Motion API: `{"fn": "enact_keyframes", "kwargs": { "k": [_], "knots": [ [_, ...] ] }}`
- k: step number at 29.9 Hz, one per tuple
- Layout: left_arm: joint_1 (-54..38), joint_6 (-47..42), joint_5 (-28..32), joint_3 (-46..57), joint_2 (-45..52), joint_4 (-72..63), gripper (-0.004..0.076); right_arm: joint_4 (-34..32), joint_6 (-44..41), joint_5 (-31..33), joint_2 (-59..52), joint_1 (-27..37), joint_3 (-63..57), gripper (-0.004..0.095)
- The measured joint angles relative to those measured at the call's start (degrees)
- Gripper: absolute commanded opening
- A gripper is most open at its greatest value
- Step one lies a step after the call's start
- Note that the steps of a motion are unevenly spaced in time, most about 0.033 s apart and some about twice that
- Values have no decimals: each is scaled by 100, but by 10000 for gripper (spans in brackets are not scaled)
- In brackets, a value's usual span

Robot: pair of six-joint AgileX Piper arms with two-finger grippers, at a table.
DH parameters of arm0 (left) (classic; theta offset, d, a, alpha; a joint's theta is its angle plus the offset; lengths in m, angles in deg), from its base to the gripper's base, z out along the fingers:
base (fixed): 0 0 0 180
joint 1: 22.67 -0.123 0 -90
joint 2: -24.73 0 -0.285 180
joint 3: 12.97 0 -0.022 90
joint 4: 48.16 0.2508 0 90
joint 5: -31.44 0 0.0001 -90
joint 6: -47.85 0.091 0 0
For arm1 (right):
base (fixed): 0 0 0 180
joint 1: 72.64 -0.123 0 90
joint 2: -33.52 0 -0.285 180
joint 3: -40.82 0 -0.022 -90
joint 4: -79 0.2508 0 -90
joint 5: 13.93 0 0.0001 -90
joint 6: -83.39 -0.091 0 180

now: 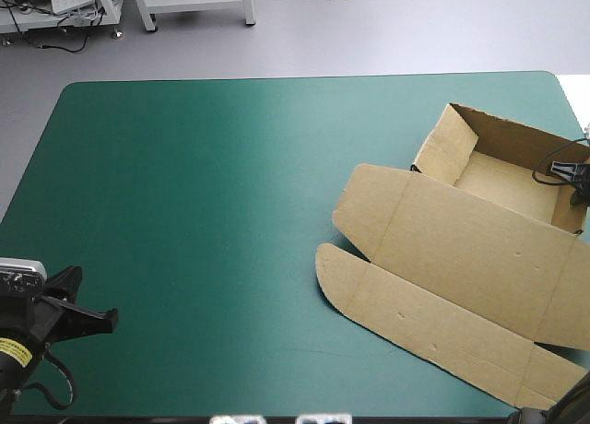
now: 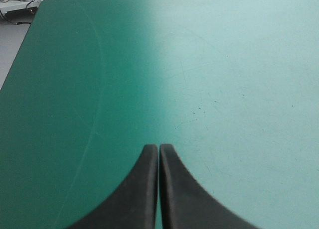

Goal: Fold the box

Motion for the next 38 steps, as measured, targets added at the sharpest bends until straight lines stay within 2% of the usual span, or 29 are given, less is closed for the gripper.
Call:
{"fn": "enact_keyframes", "kwargs": {
  "k": [3, 9, 12, 14, 18, 28, 33, 35, 38],
  "knots": [
    [0, 0, 0, 0, 0, 0, -6, -45, 72, -3, 0, -34, -16, 14],
    [0, 5, 0, 0, 0, 0, -6, -293, 491, -74, 36, -154, -47, 264],
    [0, 5, 0, 0, 0, 0, -6, -464, 664, -91, 186, -223, -120, 359],
    [0, 5, 0, 0, 0, 0, -6, -523, 700, -91, 217, -246, -129, 386],
    [0, 5, 0, 0, 0, 0, -6, -521, 712, -37, 228, -252, -62, 387],
    [0, 5, 0, 0, 0, 0, -6, -545, 264, 992, 297, -252, 1374, 387],
    [0, 10, 0, 0, 0, 68, -6, -502, 38, 1256, 252, -252, 1818, 381],
    [0, 10, 0, 0, 0, 141, -6, -457, 14, 1270, 144, -252, 1904, 338],
    [0, 10, 0, 0, 0, 209, -6, -269, 18, 1296, -142, -252, 1953, 198]
  ]
}}
